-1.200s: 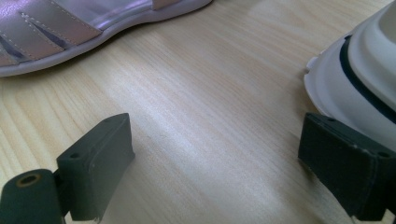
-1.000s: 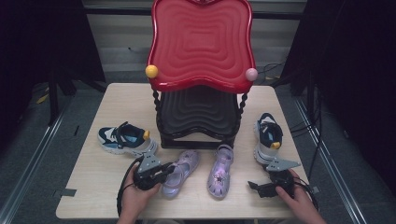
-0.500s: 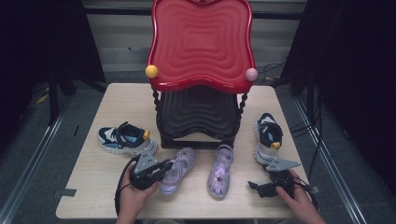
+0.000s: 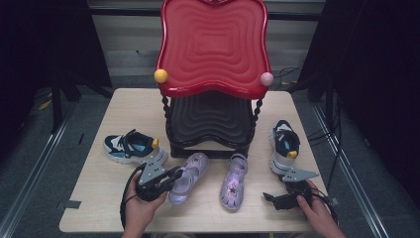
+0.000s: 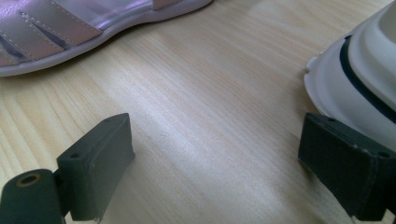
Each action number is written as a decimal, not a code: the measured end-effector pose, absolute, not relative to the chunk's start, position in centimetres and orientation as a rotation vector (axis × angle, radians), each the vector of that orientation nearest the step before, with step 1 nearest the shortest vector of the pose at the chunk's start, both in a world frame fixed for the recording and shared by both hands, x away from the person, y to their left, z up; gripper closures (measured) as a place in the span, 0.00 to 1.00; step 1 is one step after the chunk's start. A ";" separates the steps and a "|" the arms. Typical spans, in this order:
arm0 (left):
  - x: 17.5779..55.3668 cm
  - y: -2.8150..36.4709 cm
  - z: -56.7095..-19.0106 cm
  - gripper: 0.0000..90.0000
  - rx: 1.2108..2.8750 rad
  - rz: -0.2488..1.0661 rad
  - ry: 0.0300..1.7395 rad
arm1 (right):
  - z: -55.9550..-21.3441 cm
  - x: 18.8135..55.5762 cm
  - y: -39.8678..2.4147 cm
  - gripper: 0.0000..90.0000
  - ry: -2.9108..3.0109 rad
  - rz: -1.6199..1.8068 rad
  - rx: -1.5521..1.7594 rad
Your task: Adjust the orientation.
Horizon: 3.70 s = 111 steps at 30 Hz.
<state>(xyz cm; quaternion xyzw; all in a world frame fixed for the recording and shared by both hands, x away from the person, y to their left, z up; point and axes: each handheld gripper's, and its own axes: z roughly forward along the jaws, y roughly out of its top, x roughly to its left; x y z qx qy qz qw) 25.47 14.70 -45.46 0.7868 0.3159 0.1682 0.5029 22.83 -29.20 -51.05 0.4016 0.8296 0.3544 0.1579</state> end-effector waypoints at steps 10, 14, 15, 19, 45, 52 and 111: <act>25.0 14.6 -43.9 0.92 1.874 0.445 0.727 | -51.1 22.8 -29.2 0.10 2.373 1.013 1.149; 24.9 14.7 -43.5 0.92 1.874 0.457 0.718 | -51.1 22.8 -29.2 0.10 2.373 1.013 1.149; 24.9 14.8 -43.3 0.92 1.874 0.459 0.716 | -51.1 22.8 -29.2 0.11 2.373 1.013 1.149; 24.8 14.8 -42.8 0.92 1.853 0.466 0.719 | -51.1 22.8 -29.2 0.11 2.373 1.013 1.149; 26.9 12.9 -39.0 0.92 1.745 0.586 0.770 | -51.1 22.8 -29.2 0.10 2.373 1.013 1.149; 27.9 12.0 -38.9 0.92 1.700 0.630 0.817 | -51.0 22.8 -29.2 0.10 2.373 1.013 1.149; 36.2 4.1 -39.1 0.91 1.452 0.932 1.014 | -51.1 22.8 -29.2 0.10 2.375 1.013 1.137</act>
